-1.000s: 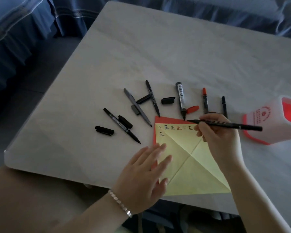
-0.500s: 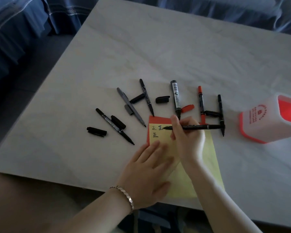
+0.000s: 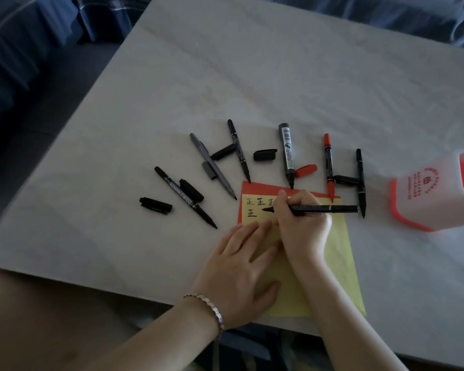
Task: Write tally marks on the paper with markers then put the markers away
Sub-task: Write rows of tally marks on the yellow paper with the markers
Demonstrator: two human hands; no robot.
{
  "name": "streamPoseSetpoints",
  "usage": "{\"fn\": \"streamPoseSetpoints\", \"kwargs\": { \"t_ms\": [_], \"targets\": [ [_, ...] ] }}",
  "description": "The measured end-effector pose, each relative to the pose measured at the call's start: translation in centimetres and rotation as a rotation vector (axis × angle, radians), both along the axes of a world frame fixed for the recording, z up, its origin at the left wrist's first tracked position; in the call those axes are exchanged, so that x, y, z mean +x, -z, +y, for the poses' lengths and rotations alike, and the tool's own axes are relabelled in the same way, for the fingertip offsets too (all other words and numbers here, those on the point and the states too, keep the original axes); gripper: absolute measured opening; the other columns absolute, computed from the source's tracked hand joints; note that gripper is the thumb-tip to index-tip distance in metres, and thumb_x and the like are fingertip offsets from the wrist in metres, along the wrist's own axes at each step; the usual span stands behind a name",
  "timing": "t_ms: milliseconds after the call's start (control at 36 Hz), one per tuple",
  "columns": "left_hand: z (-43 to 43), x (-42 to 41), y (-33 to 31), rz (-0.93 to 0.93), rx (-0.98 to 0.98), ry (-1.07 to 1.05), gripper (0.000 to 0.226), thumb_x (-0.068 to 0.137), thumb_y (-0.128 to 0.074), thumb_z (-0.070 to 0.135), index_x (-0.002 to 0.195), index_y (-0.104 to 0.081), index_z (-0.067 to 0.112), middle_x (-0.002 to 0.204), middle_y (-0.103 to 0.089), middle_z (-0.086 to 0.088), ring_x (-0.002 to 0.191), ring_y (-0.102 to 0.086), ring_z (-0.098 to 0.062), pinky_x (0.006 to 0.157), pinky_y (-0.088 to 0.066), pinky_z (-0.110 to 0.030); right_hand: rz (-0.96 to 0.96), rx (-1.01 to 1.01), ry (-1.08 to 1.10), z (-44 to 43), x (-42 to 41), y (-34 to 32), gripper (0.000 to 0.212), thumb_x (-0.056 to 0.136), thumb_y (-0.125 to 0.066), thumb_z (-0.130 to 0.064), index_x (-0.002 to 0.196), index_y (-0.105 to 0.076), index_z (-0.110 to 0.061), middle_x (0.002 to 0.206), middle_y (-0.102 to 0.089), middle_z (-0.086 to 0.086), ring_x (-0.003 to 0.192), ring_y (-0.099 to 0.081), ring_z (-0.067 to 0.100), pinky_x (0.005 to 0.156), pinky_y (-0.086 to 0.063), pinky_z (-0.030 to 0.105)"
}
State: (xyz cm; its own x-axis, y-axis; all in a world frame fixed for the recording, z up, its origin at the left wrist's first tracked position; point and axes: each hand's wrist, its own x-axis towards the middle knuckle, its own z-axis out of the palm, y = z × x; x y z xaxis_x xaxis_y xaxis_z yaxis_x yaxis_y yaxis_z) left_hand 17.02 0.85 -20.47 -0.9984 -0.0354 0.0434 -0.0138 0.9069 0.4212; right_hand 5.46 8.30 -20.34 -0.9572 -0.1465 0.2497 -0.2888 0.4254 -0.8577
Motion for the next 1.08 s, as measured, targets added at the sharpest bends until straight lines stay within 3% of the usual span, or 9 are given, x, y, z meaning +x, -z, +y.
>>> {"fn": "streamPoseSetpoints", "kwargs": {
  "t_ms": [250,472,556,722,1083],
  "targets": [
    [-0.01,-0.12,-0.29,0.001,0.046,-0.005,0.059,0.077,-0.047,0.054,0.128,-0.04,0.026,0.137,-0.045,-0.005,0.124,-0.032,-0.021,0.108,-0.012,-0.033,0.036,0.039,0.011,-0.21,-0.01,0.1,0.029,0.076,-0.06,-0.019,0.052,-0.045,-0.017,0.042,-0.042,-0.012,0.046,-0.047,-0.001,0.045,-0.03,0.006],
    [0.07,-0.16,-0.25,-0.004,0.057,-0.009,0.058,0.077,-0.048,0.054,0.127,-0.043,0.025,0.136,-0.046,-0.007,0.125,-0.032,-0.021,0.108,-0.013,-0.033,0.023,0.009,0.039,-0.09,-0.37,0.54,0.027,0.075,-0.059,-0.024,0.053,-0.046,-0.017,0.045,-0.053,0.006,0.047,-0.058,0.029,0.049,-0.039,0.024],
    [0.1,-0.14,-0.27,-0.006,0.055,-0.009,0.059,0.077,-0.047,0.054,0.128,-0.042,0.025,0.136,-0.046,-0.007,0.125,-0.032,-0.021,0.108,-0.013,-0.033,0.024,0.016,0.037,-0.07,-0.31,0.48,0.027,0.075,-0.058,-0.024,0.052,-0.046,-0.017,0.043,-0.051,0.005,0.045,-0.056,0.026,0.048,-0.038,0.023],
    [0.1,-0.1,-0.37,-0.006,0.063,-0.006,0.06,0.077,-0.046,0.054,0.129,-0.04,0.025,0.136,-0.046,-0.007,0.126,-0.031,-0.021,0.108,-0.013,-0.034,0.013,0.022,0.013,-0.08,-0.11,0.2,0.027,0.072,-0.058,-0.017,0.05,-0.043,-0.016,0.04,-0.041,-0.01,0.045,-0.047,0.0,0.045,-0.031,0.007],
    [0.12,-0.1,-0.24,-0.007,0.057,-0.005,0.059,0.078,-0.047,0.054,0.129,-0.041,0.025,0.137,-0.045,-0.007,0.126,-0.031,-0.021,0.108,-0.015,-0.035,0.011,0.048,0.035,-0.06,-0.04,0.11,0.029,0.075,-0.061,-0.013,0.051,-0.046,-0.011,0.041,-0.041,-0.01,0.044,-0.045,0.0,0.044,-0.031,0.009]
  ]
}}
